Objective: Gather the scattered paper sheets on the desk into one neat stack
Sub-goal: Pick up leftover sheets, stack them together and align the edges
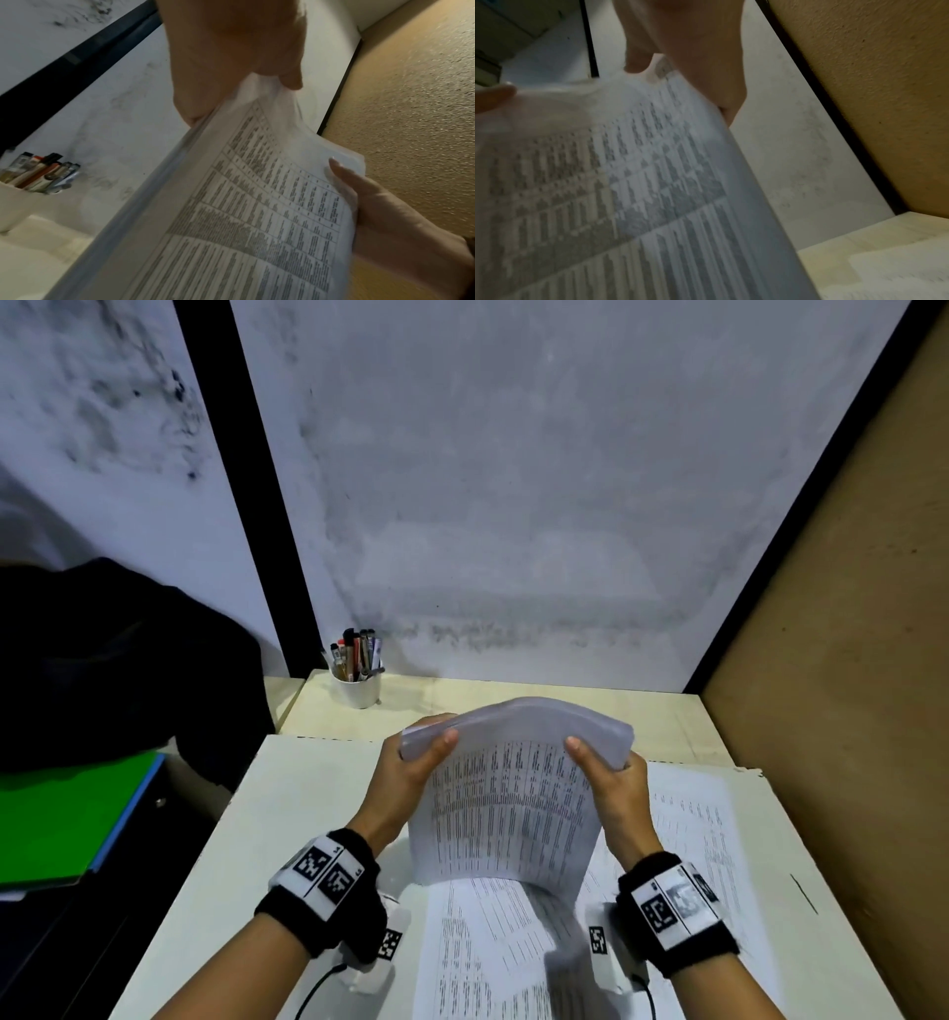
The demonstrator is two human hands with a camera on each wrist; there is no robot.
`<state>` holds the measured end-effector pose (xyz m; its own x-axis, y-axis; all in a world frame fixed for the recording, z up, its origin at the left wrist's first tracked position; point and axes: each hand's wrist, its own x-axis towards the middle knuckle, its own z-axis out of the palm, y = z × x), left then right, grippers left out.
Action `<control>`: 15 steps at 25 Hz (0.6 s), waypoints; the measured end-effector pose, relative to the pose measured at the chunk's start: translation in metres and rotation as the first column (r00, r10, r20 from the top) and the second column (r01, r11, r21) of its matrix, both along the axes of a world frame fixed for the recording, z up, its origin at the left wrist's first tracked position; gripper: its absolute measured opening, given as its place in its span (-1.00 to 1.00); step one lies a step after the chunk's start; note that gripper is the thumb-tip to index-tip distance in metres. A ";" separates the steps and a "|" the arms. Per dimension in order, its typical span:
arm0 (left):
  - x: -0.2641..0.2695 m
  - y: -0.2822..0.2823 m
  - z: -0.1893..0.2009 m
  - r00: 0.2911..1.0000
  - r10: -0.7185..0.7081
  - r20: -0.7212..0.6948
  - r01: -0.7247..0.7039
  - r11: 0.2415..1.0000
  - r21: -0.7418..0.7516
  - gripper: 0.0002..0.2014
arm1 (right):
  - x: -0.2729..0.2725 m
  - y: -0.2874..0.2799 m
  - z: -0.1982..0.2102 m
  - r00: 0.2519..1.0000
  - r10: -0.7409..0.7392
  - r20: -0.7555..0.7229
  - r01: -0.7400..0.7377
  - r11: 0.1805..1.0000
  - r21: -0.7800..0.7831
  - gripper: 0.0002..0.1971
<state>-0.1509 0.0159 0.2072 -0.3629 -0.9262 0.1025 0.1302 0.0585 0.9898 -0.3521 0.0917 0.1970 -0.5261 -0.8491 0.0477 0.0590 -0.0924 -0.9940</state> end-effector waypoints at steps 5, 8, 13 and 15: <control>-0.011 0.001 0.005 0.990 0.141 -0.003 -0.141 0.990 0.011 -0.58 | 0.013 -0.008 0.020 0.994 -0.107 -0.012 0.107 0.994 -0.036 -0.58; -0.013 0.003 0.009 0.985 0.173 -0.009 -0.173 0.985 0.020 -0.65 | 0.014 -0.008 0.024 0.989 -0.148 -0.011 0.148 0.989 -0.003 -0.45; -0.011 -0.001 0.008 0.984 0.179 0.011 -0.178 0.983 -0.036 -0.66 | 0.012 -0.012 0.026 0.979 -0.193 0.063 0.193 0.981 0.003 -0.61; -0.011 -0.001 0.008 0.985 0.175 0.004 -0.175 0.984 -0.044 -0.67 | 0.013 -0.013 0.027 0.978 -0.203 0.050 0.204 0.979 -0.014 -0.70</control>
